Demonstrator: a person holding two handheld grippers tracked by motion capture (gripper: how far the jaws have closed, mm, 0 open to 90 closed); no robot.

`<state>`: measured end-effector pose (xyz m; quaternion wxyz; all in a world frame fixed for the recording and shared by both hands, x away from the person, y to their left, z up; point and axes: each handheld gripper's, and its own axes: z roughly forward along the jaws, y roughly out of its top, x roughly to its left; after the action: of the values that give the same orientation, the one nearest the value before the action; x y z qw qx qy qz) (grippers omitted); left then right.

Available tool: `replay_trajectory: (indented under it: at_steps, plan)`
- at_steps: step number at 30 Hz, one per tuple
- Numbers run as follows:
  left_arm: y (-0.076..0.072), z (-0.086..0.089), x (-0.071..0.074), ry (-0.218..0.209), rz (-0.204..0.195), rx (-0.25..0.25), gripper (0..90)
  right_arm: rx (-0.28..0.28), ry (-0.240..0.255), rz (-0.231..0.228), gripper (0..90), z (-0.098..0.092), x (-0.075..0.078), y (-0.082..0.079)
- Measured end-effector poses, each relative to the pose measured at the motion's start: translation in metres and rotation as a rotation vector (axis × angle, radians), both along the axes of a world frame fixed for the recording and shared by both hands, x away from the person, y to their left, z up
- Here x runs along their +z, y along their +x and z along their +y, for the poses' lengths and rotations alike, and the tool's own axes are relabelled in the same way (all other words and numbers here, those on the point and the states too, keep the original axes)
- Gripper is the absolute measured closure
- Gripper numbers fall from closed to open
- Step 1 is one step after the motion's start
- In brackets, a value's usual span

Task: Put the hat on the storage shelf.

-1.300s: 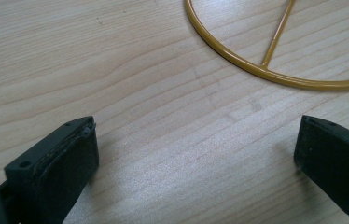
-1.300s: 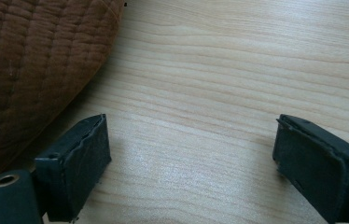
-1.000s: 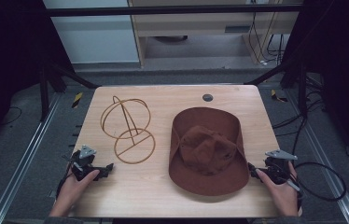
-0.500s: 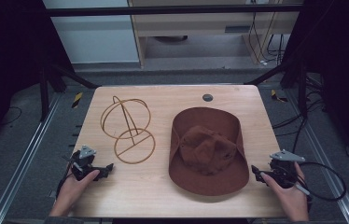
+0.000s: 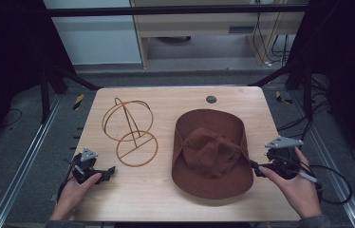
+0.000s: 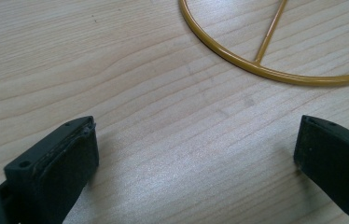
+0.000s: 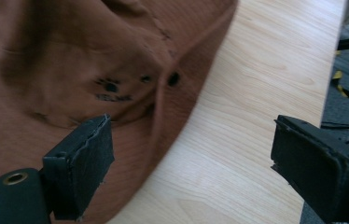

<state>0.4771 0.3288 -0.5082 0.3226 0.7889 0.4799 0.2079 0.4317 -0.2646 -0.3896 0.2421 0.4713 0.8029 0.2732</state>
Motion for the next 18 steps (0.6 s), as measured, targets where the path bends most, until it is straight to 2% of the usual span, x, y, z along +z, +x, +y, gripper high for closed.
replay_trajectory:
  at_steps: [2, 3, 4, 7, 18]
  plan:
    - [0.0, 0.0, 0.0, 0.001, -0.001, 0.0, 0.0, 0.041, -0.026, 0.024, 14.4, 0.01, 0.011, 0.005]
    - [0.0, 0.0, 0.0, 0.001, -0.001, 0.0, 0.0, 0.041, -0.026, 0.024, 14.4, 0.01, 0.011, 0.005]
    - [0.0, 0.0, 0.0, 0.0, 0.0, 0.0, 0.0, 0.069, -0.016, 0.055, 13.7, 0.017, 0.016, 0.009]
    - [0.0, 0.0, 0.0, 0.0, -0.001, 0.001, 0.0, 0.096, -0.013, 0.094, 13.5, 0.026, 0.02, 0.016]
    - [0.0, 0.0, 0.0, 0.002, -0.001, 0.001, 0.0, 0.167, -0.026, 0.134, 12.6, 0.053, 0.032, 0.038]
